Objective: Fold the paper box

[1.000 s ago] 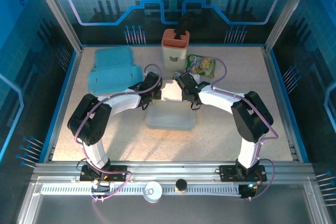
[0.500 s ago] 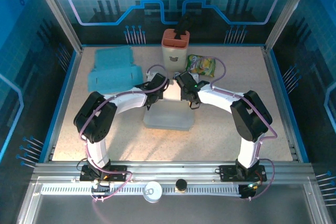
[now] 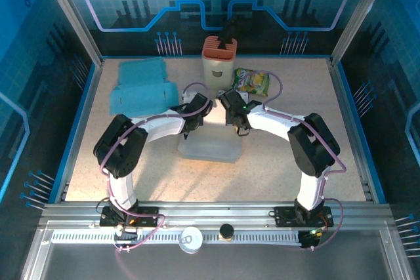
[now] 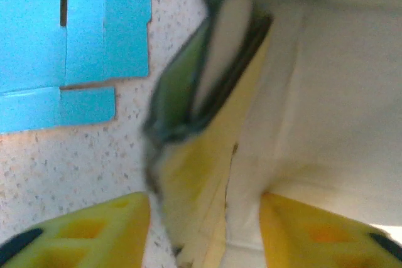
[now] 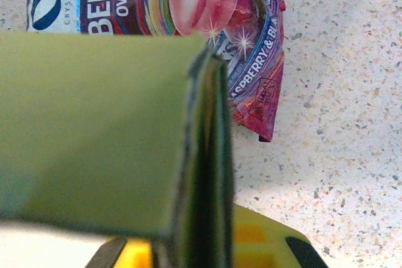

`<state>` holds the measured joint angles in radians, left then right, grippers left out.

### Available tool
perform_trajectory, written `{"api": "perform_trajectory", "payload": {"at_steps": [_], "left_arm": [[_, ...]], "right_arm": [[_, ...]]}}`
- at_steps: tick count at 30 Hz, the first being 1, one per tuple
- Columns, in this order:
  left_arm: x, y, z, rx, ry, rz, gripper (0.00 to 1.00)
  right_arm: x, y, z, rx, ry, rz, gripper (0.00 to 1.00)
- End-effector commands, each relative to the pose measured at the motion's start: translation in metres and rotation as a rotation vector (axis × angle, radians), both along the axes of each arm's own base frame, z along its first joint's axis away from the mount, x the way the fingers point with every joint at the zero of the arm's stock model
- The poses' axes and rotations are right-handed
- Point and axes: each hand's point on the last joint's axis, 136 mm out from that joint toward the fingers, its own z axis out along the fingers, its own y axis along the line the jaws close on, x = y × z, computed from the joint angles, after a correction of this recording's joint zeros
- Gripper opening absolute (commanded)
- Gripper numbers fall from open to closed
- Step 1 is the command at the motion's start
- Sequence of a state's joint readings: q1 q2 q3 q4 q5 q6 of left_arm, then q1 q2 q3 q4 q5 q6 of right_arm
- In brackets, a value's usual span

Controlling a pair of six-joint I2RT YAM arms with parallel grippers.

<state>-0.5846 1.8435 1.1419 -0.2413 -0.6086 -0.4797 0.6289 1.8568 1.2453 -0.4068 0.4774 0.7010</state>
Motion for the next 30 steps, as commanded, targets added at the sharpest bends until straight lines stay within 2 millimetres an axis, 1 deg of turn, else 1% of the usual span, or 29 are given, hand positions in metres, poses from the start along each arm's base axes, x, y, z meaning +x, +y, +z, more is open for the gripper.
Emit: {"api": "perform_trajectory", "payload": {"at_steps": [1, 3, 6, 7, 10, 12, 15, 19, 22, 26, 28, 30], "left_arm": [[-0.015, -0.007, 0.029, -0.104, -0.006, -0.022, 0.67], [-0.024, -0.01, 0.039, -0.167, 0.0, -0.024, 0.73], [-0.039, -0.009, 0.048, -0.233, 0.02, -0.013, 0.76], [-0.044, -0.007, 0.05, -0.245, 0.026, -0.002, 0.76], [-0.058, 0.003, 0.063, -0.289, 0.004, 0.036, 0.78], [-0.067, 0.011, 0.076, -0.314, -0.022, 0.051, 0.78], [-0.079, 0.018, 0.094, -0.349, -0.049, 0.056, 0.78], [-0.095, 0.024, 0.113, -0.385, -0.054, 0.05, 0.76], [-0.106, 0.023, 0.116, -0.41, -0.028, 0.033, 0.73], [-0.122, 0.009, 0.114, -0.432, 0.037, -0.029, 0.68], [-0.13, 0.002, 0.114, -0.422, 0.062, -0.062, 0.67], [-0.139, -0.001, 0.114, -0.402, 0.087, -0.085, 0.66]], "right_arm": [[-0.017, -0.008, -0.02, -0.019, 0.106, -0.023, 0.0], [-0.021, -0.01, -0.018, -0.013, 0.119, -0.039, 0.0], [-0.03, -0.016, -0.015, -0.01, 0.135, -0.074, 0.0], [-0.033, -0.018, -0.014, -0.004, 0.14, -0.086, 0.0], [-0.043, -0.023, -0.013, 0.025, 0.152, -0.121, 0.0], [-0.051, -0.029, -0.012, 0.043, 0.158, -0.157, 0.0], [-0.067, -0.036, -0.011, 0.087, 0.186, -0.207, 0.0], [-0.095, -0.057, -0.003, 0.122, 0.23, -0.348, 0.0], [-0.121, -0.073, -0.001, 0.118, 0.305, -0.486, 0.0], [-0.16, -0.094, -0.01, 0.12, 0.486, -0.721, 0.0], [-0.173, -0.098, -0.015, 0.147, 0.548, -0.802, 0.0], [-0.184, -0.097, -0.02, 0.216, 0.6, -0.881, 0.0]]}}
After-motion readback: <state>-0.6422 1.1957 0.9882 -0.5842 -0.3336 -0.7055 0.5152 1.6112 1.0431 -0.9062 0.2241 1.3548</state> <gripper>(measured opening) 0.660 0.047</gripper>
